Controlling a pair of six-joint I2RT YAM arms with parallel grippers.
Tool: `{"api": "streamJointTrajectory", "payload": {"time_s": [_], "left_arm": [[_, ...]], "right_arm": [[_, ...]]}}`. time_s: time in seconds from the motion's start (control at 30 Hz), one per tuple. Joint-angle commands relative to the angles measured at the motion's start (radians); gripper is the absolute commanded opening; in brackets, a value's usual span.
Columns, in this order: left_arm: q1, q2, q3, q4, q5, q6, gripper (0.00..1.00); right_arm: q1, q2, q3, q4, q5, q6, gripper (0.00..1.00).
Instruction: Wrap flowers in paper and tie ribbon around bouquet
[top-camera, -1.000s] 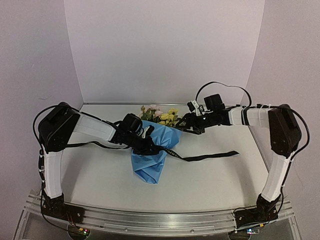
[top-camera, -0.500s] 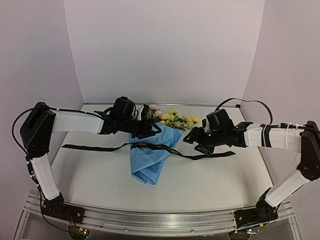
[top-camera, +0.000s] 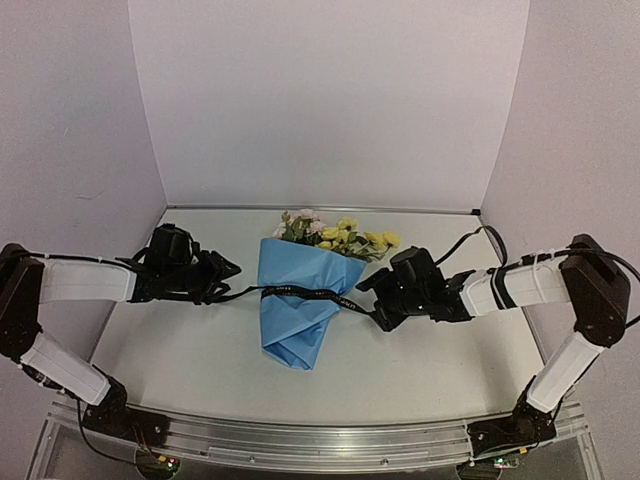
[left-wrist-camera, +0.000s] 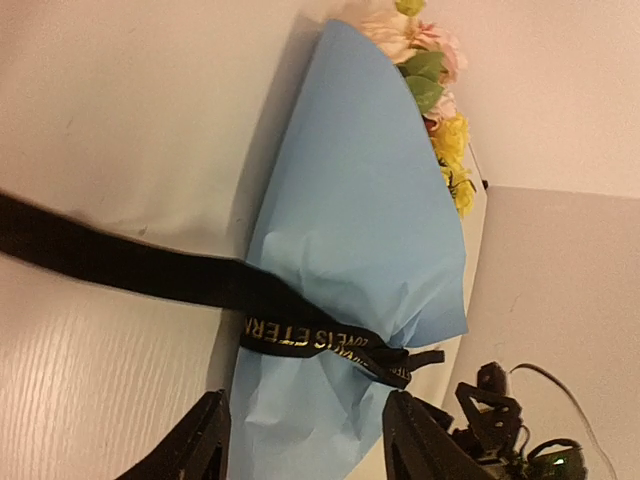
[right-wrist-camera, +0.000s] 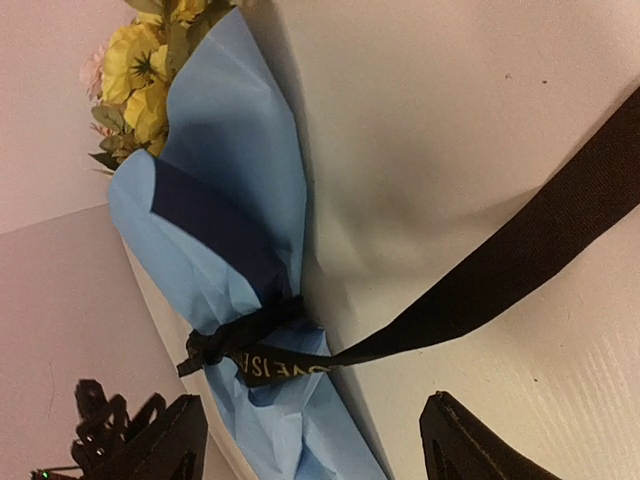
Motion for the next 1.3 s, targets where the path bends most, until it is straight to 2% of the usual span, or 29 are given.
{"api": "streamJointTrajectory", "payload": {"time_s": [0.0, 0.13, 0.27, 0.43, 0.53, 0.6, 0.77, 0.93, 1.13, 1.27], "left_arm": [[0.019, -0.07, -0.144, 0.193, -0.04, -0.248, 0.58], [0.029, 0.003, -0.171, 0.335, -0.03, -0.34, 0.6], [0.033, 0.07, -0.205, 0.454, -0.081, -0.43, 0.64], [0.035, 0.246, -0.179, 0.616, -0.032, -0.563, 0.65], [0.033, 0.291, -0.165, 0.625, -0.052, -0.606, 0.66], [0.032, 0.312, -0.154, 0.636, -0.062, -0.629, 0.66], [0.026, 0.376, -0.107, 0.63, -0.063, -0.68, 0.65], [0.012, 0.441, -0.094, 0.67, -0.07, -0.755, 0.59], [-0.001, 0.506, -0.083, 0.734, -0.089, -0.81, 0.46], [-0.003, 0.557, -0.101, 0.845, -0.109, -0.847, 0.26]], "right_arm": [[-0.001, 0.049, -0.05, 0.173, 0.039, 0.202, 0.76], [-0.012, 0.095, -0.07, 0.248, 0.03, 0.263, 0.75], [-0.018, 0.15, -0.098, 0.346, 0.018, 0.339, 0.75], [-0.027, 0.208, -0.111, 0.442, 0.011, 0.408, 0.74], [-0.031, 0.238, -0.113, 0.47, 0.014, 0.432, 0.71], [-0.037, 0.262, -0.115, 0.51, 0.011, 0.452, 0.65], [-0.04, 0.288, -0.125, 0.549, -0.001, 0.466, 0.38], [-0.04, 0.289, -0.118, 0.556, -0.01, 0.451, 0.16], [-0.04, 0.289, -0.113, 0.556, -0.014, 0.436, 0.0], [-0.04, 0.283, -0.115, 0.555, -0.015, 0.419, 0.0]]}}
